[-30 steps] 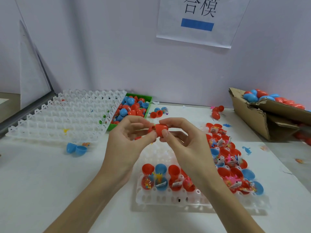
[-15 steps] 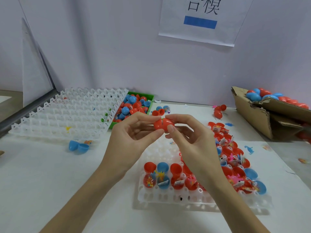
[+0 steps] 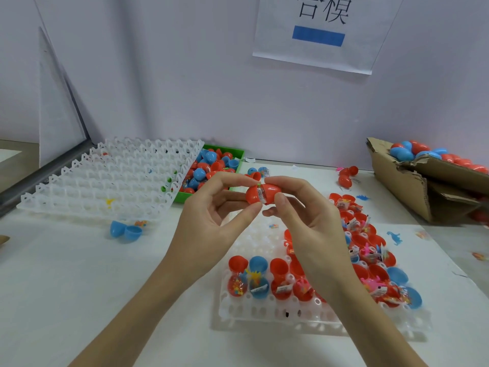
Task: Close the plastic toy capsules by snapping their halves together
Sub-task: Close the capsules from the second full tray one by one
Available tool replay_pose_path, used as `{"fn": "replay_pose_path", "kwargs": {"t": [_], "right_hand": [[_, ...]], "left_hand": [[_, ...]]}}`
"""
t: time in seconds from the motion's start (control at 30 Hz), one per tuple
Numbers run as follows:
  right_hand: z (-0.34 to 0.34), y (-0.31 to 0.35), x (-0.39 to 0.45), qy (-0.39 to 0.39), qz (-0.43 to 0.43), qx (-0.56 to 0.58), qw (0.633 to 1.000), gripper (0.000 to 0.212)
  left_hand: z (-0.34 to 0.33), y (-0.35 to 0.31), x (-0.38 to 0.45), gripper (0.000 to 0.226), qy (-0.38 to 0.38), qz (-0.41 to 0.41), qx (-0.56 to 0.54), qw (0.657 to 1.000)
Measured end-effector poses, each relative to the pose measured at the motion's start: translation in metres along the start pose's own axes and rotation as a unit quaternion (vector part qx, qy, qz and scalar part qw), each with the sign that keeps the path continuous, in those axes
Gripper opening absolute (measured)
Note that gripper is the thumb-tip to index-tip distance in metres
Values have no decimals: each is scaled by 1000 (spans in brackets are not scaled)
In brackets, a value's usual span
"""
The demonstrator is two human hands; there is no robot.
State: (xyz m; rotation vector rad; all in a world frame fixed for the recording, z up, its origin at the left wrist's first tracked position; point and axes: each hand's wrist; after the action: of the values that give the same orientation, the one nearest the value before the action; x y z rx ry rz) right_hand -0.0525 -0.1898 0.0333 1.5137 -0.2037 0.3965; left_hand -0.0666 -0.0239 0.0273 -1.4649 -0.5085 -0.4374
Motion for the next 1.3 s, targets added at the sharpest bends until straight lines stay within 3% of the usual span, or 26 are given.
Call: {"fn": "replay_pose_path", "kwargs": {"t": [0.37, 0.77, 1.0, 1.13, 1.3], "right_hand": [[-4, 0, -4, -30, -1, 22, 999, 21], [-6, 2, -4, -15, 15, -15, 1000, 22], [-13, -5, -9, -14, 55, -64, 996, 21], [-13, -6, -9, -15, 68, -103, 992, 22], [-5, -3, -5, -27, 54, -71, 996, 20]], "left_hand": [[10, -1, 3, 26, 69, -11, 15, 997], [7, -5, 1, 19, -2, -17, 51, 999], [9, -1, 4, 12, -35, 57, 34, 997], [11, -3, 3, 14, -28, 48, 34, 998], [7, -4, 0, 24, 19, 10, 43, 999]]}}
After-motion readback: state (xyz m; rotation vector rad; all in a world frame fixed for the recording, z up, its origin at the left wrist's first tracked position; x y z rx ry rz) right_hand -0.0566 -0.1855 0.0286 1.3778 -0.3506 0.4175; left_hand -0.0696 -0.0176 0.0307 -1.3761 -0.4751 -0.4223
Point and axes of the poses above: each hand's wrist, its own x-axis towards the middle knuckle, its own z-axis out of the back of the hand, y = z × x, and after that the axes turned 5 degrees about -z, right-handed
